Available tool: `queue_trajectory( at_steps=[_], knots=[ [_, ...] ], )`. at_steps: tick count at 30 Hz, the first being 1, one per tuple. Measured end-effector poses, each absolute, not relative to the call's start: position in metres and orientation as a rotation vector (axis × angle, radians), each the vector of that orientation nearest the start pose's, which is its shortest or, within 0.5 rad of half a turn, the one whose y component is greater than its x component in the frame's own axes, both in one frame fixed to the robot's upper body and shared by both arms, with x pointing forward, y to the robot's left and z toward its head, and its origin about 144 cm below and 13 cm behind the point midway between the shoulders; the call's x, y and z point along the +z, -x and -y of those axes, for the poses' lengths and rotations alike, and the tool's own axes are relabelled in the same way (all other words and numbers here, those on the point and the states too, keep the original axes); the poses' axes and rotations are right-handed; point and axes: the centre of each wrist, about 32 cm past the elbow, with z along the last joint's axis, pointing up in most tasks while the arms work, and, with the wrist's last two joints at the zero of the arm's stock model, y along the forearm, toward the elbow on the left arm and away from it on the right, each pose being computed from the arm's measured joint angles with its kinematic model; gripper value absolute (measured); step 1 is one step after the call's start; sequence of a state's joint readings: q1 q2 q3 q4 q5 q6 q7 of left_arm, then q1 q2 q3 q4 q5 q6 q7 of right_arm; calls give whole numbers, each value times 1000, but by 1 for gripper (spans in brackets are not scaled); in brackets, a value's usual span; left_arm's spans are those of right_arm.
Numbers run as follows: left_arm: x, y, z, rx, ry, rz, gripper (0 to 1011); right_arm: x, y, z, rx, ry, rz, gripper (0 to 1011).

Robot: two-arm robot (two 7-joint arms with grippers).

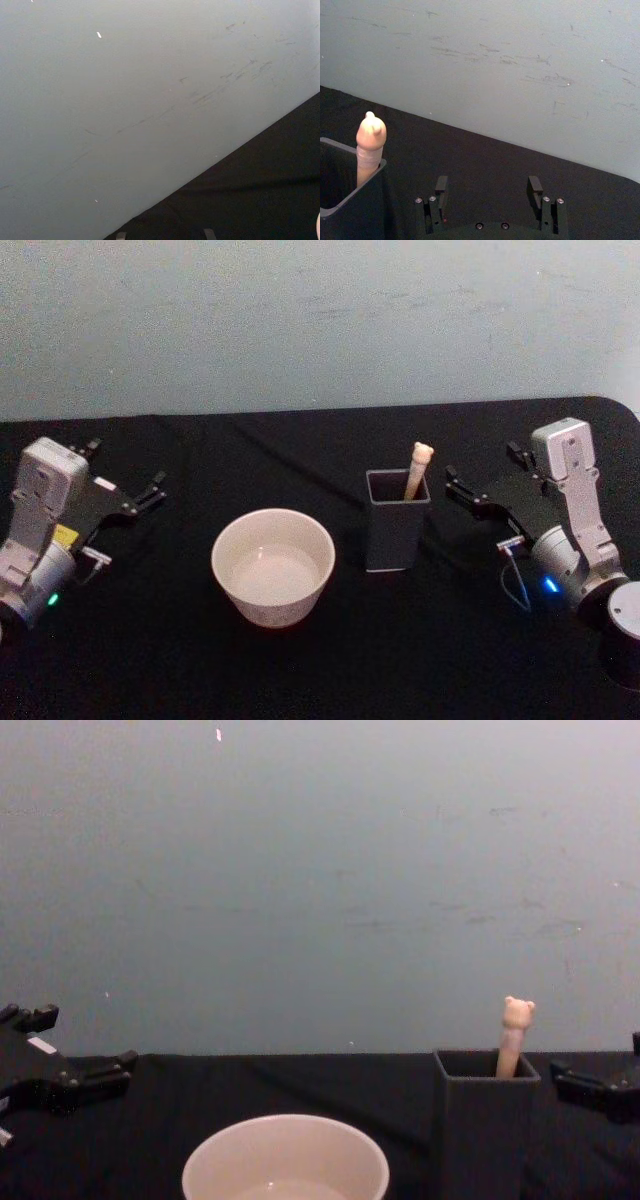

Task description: Pick up the stirring spoon with one hand, stir inside the cup, then place it back in its original position.

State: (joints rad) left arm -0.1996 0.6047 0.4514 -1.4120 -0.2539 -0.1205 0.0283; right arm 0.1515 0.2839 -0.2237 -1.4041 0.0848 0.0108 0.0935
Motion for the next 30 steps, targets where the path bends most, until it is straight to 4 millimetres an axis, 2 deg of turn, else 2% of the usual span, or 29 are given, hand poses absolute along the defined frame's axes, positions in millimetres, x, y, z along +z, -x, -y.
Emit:
queue_trajectory(
  at_steps=[30],
  knots=[
    [1140,-489,-310,1248,-304,285,1001,1135,-496,257,-1300,226,116,1002]
  ],
)
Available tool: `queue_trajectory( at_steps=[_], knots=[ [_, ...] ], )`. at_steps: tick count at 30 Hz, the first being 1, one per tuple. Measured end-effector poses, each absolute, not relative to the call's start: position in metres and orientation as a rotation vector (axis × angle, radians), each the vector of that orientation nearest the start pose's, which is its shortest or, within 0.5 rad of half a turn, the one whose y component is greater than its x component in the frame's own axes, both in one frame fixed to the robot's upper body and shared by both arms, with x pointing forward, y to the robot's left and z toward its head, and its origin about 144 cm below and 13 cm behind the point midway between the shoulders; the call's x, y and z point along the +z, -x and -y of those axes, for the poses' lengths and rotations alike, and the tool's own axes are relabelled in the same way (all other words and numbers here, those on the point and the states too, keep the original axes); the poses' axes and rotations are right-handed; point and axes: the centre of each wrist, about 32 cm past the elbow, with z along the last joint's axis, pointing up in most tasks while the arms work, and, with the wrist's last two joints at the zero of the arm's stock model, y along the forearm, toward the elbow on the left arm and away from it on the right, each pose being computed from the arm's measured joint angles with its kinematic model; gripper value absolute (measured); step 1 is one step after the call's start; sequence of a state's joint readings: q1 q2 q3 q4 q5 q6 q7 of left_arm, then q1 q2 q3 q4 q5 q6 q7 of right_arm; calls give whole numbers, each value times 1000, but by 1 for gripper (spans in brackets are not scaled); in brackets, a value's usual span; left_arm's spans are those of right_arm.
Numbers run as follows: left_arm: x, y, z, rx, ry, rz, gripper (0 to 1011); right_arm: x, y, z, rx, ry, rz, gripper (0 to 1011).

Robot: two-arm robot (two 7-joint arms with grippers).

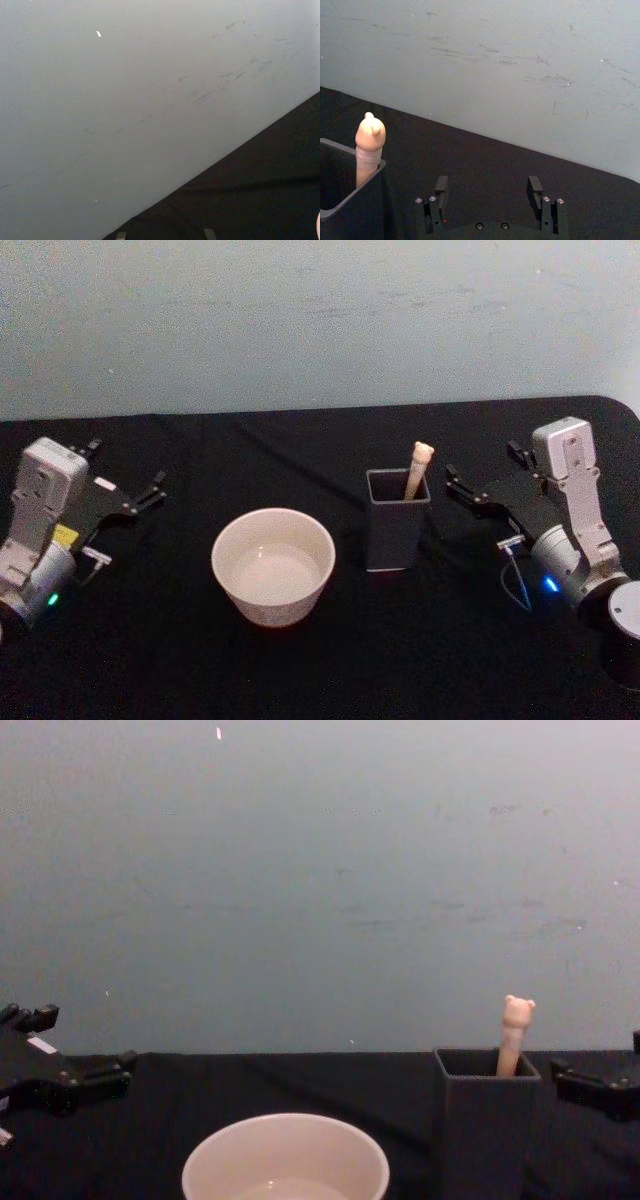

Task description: Pick up the stirring spoon with one hand, stir inside the cup, then place it back in its original position.

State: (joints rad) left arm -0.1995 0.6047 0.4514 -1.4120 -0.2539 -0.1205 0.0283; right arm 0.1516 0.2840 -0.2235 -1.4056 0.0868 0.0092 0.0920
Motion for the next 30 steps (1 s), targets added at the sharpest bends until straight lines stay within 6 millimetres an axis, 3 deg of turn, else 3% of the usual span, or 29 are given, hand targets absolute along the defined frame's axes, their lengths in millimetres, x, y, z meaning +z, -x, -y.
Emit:
queue_trajectory(
  at_steps=[30],
  knots=[
    [1140,-489,-310,1248,-304,285,1001,1135,-496,257,-1300,226,116,1002]
  ],
)
